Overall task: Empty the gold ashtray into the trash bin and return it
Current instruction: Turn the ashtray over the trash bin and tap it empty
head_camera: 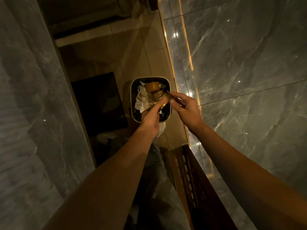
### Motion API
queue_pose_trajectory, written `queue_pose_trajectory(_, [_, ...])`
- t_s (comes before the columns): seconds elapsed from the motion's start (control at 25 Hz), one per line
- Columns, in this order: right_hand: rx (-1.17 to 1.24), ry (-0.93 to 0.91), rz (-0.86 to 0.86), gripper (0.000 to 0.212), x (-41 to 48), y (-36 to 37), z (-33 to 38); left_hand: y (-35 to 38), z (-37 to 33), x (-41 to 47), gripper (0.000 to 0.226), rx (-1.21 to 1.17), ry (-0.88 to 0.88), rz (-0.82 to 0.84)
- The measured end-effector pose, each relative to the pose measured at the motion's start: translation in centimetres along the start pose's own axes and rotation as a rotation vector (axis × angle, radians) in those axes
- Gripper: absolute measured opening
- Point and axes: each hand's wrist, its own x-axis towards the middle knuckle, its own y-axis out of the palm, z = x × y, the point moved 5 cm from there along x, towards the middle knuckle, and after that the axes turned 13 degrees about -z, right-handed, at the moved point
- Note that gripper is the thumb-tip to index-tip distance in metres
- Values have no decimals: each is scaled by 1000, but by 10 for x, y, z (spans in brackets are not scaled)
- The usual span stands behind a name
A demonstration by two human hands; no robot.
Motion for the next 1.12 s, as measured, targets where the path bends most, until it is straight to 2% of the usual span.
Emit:
queue_pose_trajectory(0.16, [-75, -96, 47, 36, 4, 4, 0, 3, 1, 4, 64, -95, -105, 11])
queue_pose_trajectory(0.28, [-164, -164, 90, 43, 3, 9, -4, 6, 1, 6, 45, -164, -170, 23])
queue_pose_trajectory(0.32, [-191, -176, 113, 45, 1, 11, -7, 6, 2, 6, 45, -194, -200, 33])
queue_pose_trajectory(0.48, [-298, -216, 223, 53, -8, 23, -15, 5, 8, 7, 83, -220, -421, 118])
queue_pose_trajectory(0.56, [-414, -304, 246, 59, -10, 27, -13, 7, 8, 8, 89, -267, -529, 184])
queue_pose_trajectory(0.64, [-529, -468, 201, 65, -12, 29, -4, 12, 5, 5, 86, -349, -602, 242])
queue_pose_trajectory(0.72, [-599, -628, 117, 67, -16, 31, 8, 16, 4, 3, 80, -393, -612, 268])
queue_pose_trajectory(0.8, [-673, -711, 84, 67, -19, 34, 14, 19, 4, 3, 77, -412, -575, 264])
queue_pose_trajectory(0.96, [-877, -631, 389, 71, -19, 51, 2, 14, 4, 6, 72, -461, -461, 272])
queue_pose_trajectory(1.0, [-871, -656, 379, 71, -20, 52, 3, 13, 5, 8, 71, -478, -462, 266])
queue_pose_trajectory(1.08, [-797, -720, 257, 70, -22, 49, 10, 14, 5, 10, 69, -494, -457, 278])
queue_pose_trajectory(1.12, [-773, -693, 235, 70, -22, 48, 9, 15, 5, 10, 69, -483, -443, 294])
